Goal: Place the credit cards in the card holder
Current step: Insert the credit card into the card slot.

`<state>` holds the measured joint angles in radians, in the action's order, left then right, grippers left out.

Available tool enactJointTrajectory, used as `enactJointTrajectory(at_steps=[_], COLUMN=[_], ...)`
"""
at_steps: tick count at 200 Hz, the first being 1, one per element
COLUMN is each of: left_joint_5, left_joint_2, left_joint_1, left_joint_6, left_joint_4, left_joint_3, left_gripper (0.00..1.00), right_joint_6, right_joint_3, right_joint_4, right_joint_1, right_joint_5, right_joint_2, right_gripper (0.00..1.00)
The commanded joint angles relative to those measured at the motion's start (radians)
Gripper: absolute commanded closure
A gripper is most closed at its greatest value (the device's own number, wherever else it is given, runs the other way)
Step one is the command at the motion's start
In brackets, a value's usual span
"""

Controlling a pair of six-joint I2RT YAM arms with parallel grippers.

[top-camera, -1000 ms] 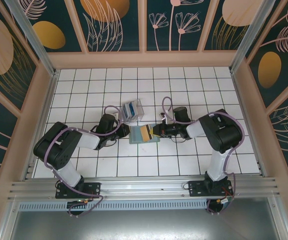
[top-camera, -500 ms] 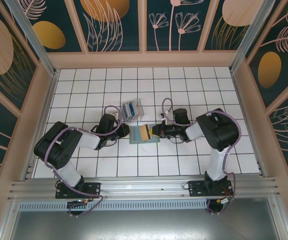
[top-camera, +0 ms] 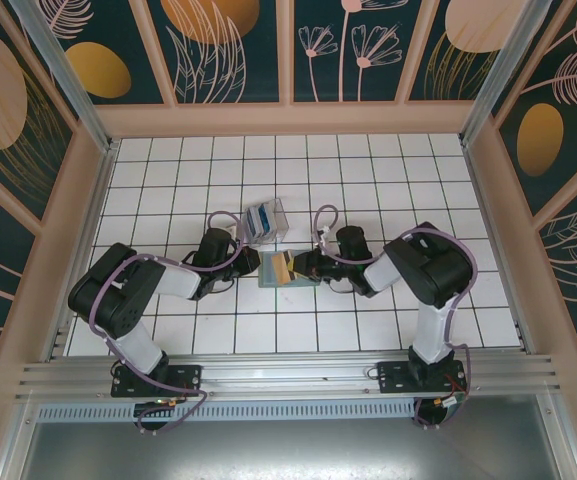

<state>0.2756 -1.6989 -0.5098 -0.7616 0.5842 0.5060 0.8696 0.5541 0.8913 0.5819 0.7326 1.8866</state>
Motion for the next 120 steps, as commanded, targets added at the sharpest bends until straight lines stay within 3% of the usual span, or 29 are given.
enactJointTrajectory(at_steps=[1,30,57,120], left_joint_5=[0.031,0.033,0.03,0.03], left_joint_2=[-0.043,-0.048,-0.054,-0.033], left_joint_1=[-0.03,-0.03,-0.03,-0.029], left_joint_6=[-0.021,-0.034,-0.029,-0.023], left_joint_4=[-0.143,-0.128,-0.125,-0.121], left_joint_3=[-0.034,-0.042,-0.042,-0.055], left_gripper=[0.89,0.89,0.89,0.89], right_joint_6=[-0.051,-0.12,-0.114,-0.002], right_joint_3=[0.014,0.057,0.053,0.038], right_joint_4=[-0.188,-0.389,-0.37,-0.21], right_joint_1=[0.031,0.043,0.043,0.051], right_joint_5=[-0.146,-0.24,-0.238,-0.24], right_joint_2=[-0.052,-0.116,-0.122,-0.063], right_gripper=[0.8,0.94,1.0,1.0])
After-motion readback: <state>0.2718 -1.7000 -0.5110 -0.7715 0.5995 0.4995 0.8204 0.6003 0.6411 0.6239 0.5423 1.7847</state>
